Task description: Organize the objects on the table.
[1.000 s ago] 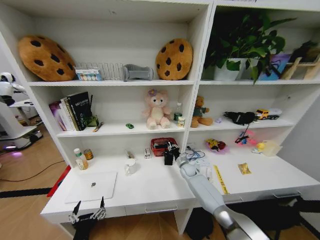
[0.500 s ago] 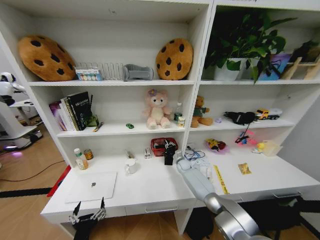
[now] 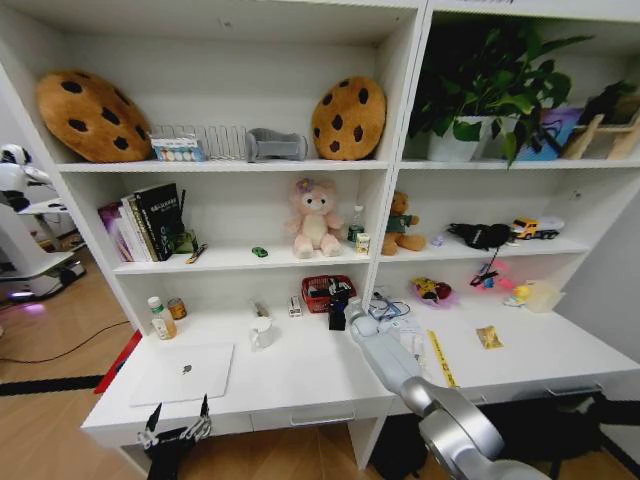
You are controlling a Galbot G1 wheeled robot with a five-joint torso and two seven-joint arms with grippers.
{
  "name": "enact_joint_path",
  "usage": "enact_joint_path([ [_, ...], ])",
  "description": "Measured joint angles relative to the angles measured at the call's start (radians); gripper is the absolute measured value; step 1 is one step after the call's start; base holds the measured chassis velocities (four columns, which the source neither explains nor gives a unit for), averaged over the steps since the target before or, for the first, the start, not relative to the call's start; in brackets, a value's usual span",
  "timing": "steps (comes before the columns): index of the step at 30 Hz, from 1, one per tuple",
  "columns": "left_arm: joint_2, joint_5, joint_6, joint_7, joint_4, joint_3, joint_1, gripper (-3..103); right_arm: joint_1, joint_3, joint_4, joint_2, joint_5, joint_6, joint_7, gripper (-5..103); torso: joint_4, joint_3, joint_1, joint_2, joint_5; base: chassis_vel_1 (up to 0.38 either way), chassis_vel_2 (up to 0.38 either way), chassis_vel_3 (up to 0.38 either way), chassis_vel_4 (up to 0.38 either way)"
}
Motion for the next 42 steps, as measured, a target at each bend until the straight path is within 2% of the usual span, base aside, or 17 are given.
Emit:
enact_joint_path([
  [2,-0.001,-0.002,0.000,0.001,-0.001,-0.001,0.001,100,0.001,0.001,0.002,0.000,0.010,-0.001,0.000,33,0.0000,0.000,0.000,0.000,-0.0001,0.000,0.000,0.000,0.000],
  [4,-0.002,-0.006,0.001,0.002,-0.001,-0.002,0.001,100,-0.009,0.002,0.030,-0.008,0.031,-0.023,-0.005,47,0.0001,0.000,0.000,0.000,-0.0001,0.000,0.000,0.000,0.000],
  [7,-0.002,-0.008,0.003,0.002,-0.002,-0.002,-0.001,100,-0.024,0.001,0.058,-0.018,0.044,-0.030,-0.010,53,0.0001,0.000,0.000,0.000,-0.0001,0.000,0.000,0.000,0.000],
  [10,-0.005,-0.002,0.004,0.004,0.002,0.004,-0.003,100,-0.094,-0.010,0.185,-0.052,0.104,-0.062,-0.033,70,-0.0004,0.000,0.000,0.000,0.0001,0.000,0.000,0.000,0.000],
  [12,-0.006,-0.001,0.004,0.005,0.003,0.006,-0.003,100,-0.102,-0.012,0.203,-0.056,0.114,-0.067,-0.033,70,-0.0004,0.000,0.000,0.000,0.0000,0.000,0.000,0.000,0.000],
  [13,-0.010,0.004,0.004,0.009,0.003,0.012,-0.003,100,-0.147,-0.026,0.301,-0.071,0.164,-0.109,-0.030,80,0.0000,0.000,0.000,0.000,0.0001,0.000,0.000,0.000,0.000],
  [15,-0.011,0.006,0.004,0.011,0.003,0.013,-0.002,100,-0.178,-0.033,0.373,-0.083,0.189,-0.141,-0.012,80,0.0001,0.000,0.000,0.000,0.0001,0.000,0.000,0.000,0.000],
  [16,-0.011,0.006,0.003,0.011,0.003,0.013,-0.003,100,-0.195,-0.036,0.413,-0.090,0.195,-0.158,0.001,91,0.0003,0.000,0.000,0.000,-0.0001,0.000,0.000,0.000,0.000],
  [18,-0.010,0.006,0.003,0.012,0.003,0.011,-0.003,100,-0.218,-0.039,0.463,-0.097,0.196,-0.182,0.029,91,0.0002,0.000,0.000,0.000,0.0000,0.000,0.000,0.000,0.000],
  [19,-0.008,0.003,0.001,0.010,0.002,0.004,-0.007,100,-0.260,-0.039,0.563,-0.113,0.206,-0.235,0.074,99,0.0000,0.000,0.000,0.000,0.0000,0.000,0.000,0.000,0.000],
  [26,0.005,-0.019,0.001,-0.002,-0.001,-0.011,-0.020,100,-0.408,-0.029,0.867,-0.190,0.235,-0.404,0.209,100,-0.0002,0.000,0.000,0.000,0.0002,0.000,0.000,0.000,0.000],
  [28,0.005,-0.024,0.001,-0.004,-0.002,-0.012,-0.031,100,-0.497,-0.008,1.017,-0.250,0.270,-0.499,0.299,100,0.0000,0.000,0.000,0.000,0.0003,0.000,0.000,0.000,0.000],
  [29,0.005,-0.024,0.001,-0.004,-0.002,-0.012,-0.031,100,-0.497,-0.008,1.017,-0.250,0.270,-0.499,0.299,100,0.0000,0.000,0.000,0.000,0.0003,0.000,0.000,0.000,0.000],
  [31,0.002,-0.027,0.003,-0.007,-0.006,-0.011,-0.042,100,-0.591,0.022,1.170,-0.353,0.312,-0.543,0.349,100,-0.0004,0.000,0.000,0.000,0.0004,0.000,0.000,0.000,0.000],
  [36,0.009,-0.043,0.007,-0.007,-0.020,-0.024,-0.055,100,-0.810,0.152,1.351,-0.476,0.281,-0.507,0.331,100,-0.0001,0.000,0.000,0.000,0.0006,0.000,0.000,0.000,0.000],
  [40,0.022,-0.055,0.009,-0.007,-0.031,-0.037,-0.060,100,-0.966,0.260,1.431,-0.497,0.245,-0.464,0.290,100,-0.0006,0.000,0.000,0.000,0.0003,0.000,0.000,0.000,0.000],
  [42,0.042,-0.063,0.022,-0.002,-0.050,-0.048,-0.063,100,-1.126,0.394,1.526,-0.494,0.219,-0.424,0.259,100,0.0000,0.000,0.000,0.000,-0.0003,0.000,0.000,0.000,0.000],
])
